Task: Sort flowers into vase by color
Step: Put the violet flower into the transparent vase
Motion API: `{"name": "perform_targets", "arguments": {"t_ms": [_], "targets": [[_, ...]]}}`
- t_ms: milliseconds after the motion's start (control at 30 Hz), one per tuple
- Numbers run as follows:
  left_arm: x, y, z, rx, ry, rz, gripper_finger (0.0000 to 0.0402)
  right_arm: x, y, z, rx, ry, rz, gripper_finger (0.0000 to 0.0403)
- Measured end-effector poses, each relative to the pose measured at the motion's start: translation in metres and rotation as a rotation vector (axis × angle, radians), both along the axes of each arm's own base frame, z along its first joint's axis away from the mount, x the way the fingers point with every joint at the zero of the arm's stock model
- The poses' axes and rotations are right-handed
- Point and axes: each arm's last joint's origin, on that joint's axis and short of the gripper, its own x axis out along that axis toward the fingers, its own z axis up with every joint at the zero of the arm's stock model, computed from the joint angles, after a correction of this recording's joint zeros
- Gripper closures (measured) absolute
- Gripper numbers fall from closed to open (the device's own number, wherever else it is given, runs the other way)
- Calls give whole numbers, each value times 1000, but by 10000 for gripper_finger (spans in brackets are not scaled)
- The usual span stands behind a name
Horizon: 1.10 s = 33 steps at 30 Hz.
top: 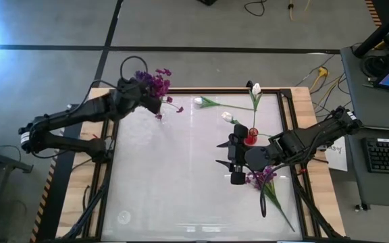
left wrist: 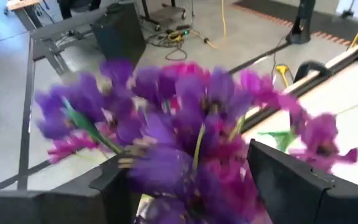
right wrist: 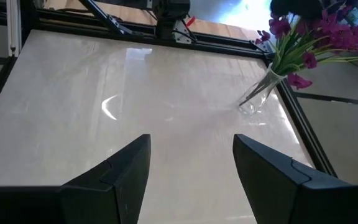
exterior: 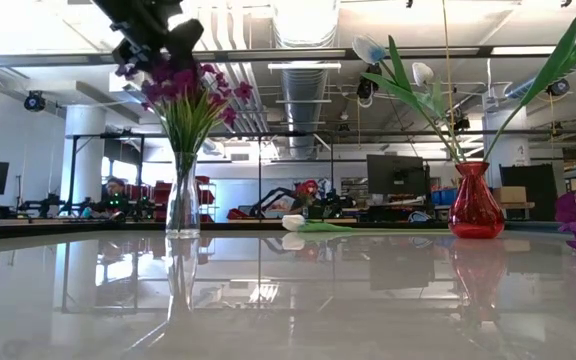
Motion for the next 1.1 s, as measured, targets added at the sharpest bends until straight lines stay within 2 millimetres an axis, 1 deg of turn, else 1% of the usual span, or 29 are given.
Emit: {"name": "perform_targets", "arguments": {"t_ms": [100, 300, 400, 500, 567, 667, 767, 867, 967, 1100], "targets": [[-2, -1, 13, 17, -36, -1, 141, 0, 0, 0, 0, 0, 0, 181], [-13, -6, 43, 27, -91, -27, 141, 0, 0, 0, -2, 2, 1, 181], [-14, -13, 54, -23, -139, -118, 141, 0, 0, -1, -5, 9, 1, 181], [-10, -25, 58, -83, -191, -240, 141, -1, 0, -1, 14, 6, -9, 181], [-6, -37, 59, -106, -201, -308, 141, -2, 3, -1, 49, 3, -7, 181], [-2, -58, 57, -136, -196, -414, 141, -4, 10, -1, 117, 19, 45, 181], [0, -83, 56, -171, -192, -516, 141, -7, 15, -3, 204, 54, 89, 181], [-1, -109, 52, -196, -181, -582, 141, -11, 18, -8, 285, 120, 77, 181], [-2, -137, 42, -216, -156, -650, 141, -19, 20, -14, 349, 201, 17, 181], [-2, -180, 20, -261, -114, -758, 141, -31, 27, -21, 475, 317, -50, 181]]}}
